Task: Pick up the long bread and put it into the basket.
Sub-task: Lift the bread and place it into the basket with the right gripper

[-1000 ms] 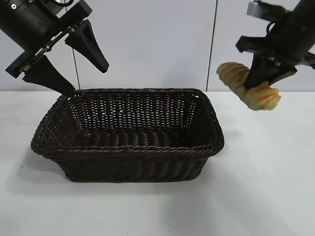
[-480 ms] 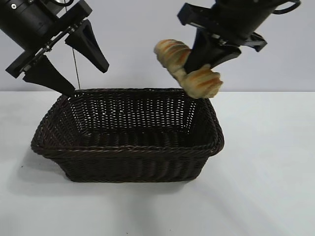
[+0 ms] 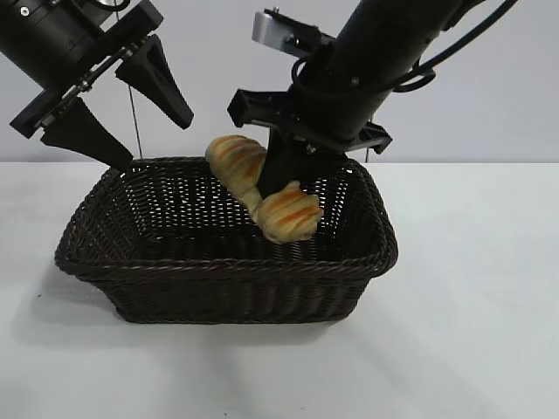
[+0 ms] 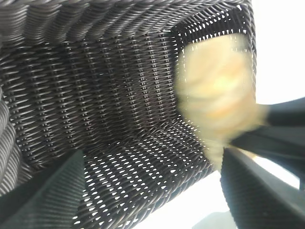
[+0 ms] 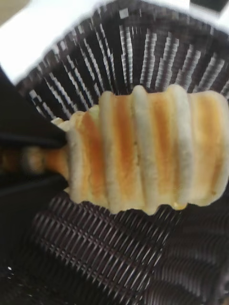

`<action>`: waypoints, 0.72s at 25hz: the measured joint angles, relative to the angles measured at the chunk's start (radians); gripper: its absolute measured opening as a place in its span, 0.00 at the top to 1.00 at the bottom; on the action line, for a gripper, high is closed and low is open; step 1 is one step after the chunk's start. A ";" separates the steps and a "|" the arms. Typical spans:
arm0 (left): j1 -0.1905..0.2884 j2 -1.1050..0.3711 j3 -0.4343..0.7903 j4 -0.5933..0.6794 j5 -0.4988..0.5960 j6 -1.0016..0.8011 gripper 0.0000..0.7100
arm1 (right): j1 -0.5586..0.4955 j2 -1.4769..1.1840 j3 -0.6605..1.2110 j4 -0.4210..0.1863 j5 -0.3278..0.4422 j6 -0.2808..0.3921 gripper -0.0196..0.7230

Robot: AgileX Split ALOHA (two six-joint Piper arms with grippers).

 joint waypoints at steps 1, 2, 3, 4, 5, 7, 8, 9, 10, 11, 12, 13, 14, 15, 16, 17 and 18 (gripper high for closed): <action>0.000 0.000 0.000 0.000 0.000 0.000 0.20 | 0.000 0.000 0.000 -0.003 0.001 0.002 0.65; 0.000 0.000 0.000 0.000 0.000 0.000 0.20 | 0.000 0.000 0.000 -0.006 0.003 0.002 0.58; 0.000 0.000 0.000 0.000 0.000 0.000 0.20 | 0.000 0.000 0.000 -0.007 0.003 0.002 0.50; 0.000 0.000 0.000 0.000 0.000 0.000 0.20 | 0.000 0.000 0.000 -0.009 0.003 0.002 0.42; 0.000 0.000 0.000 0.000 0.000 0.000 0.20 | 0.000 0.000 0.000 -0.013 0.006 0.002 0.36; 0.000 0.000 0.000 0.000 0.000 0.000 0.20 | 0.000 0.000 0.000 -0.014 0.012 0.002 0.29; 0.000 0.000 0.000 0.000 0.000 0.000 0.20 | 0.000 -0.003 0.000 -0.014 0.020 0.002 0.28; 0.000 0.000 0.000 0.000 -0.001 0.000 0.20 | -0.003 -0.008 0.000 -0.014 0.034 0.003 0.27; 0.000 0.000 0.000 0.000 -0.001 -0.001 0.20 | -0.008 -0.016 0.000 -0.015 0.045 0.003 0.26; 0.000 0.000 0.000 0.000 -0.004 -0.001 0.20 | -0.016 -0.029 0.000 -0.015 0.058 0.004 0.26; 0.000 0.000 0.000 0.000 -0.005 -0.001 0.20 | -0.028 -0.041 0.000 -0.015 0.069 0.005 0.26; 0.000 0.000 0.000 0.000 -0.005 -0.001 0.20 | -0.042 -0.055 0.000 -0.014 0.081 0.005 0.26; 0.000 0.000 0.000 0.000 -0.005 -0.001 0.20 | -0.059 -0.069 -0.001 -0.014 0.094 0.005 0.25; 0.000 0.000 0.000 0.000 -0.006 -0.001 0.20 | -0.073 -0.081 -0.005 -0.015 0.117 0.006 0.25; 0.000 0.000 0.000 0.000 -0.007 -0.001 0.20 | -0.091 -0.090 -0.012 -0.015 0.141 0.006 0.25; 0.000 0.000 0.000 0.000 -0.007 -0.001 0.20 | -0.109 -0.103 -0.022 -0.015 0.160 0.006 0.25; 0.000 0.000 0.000 0.000 -0.007 -0.001 0.20 | -0.124 -0.117 -0.032 -0.015 0.180 0.006 0.25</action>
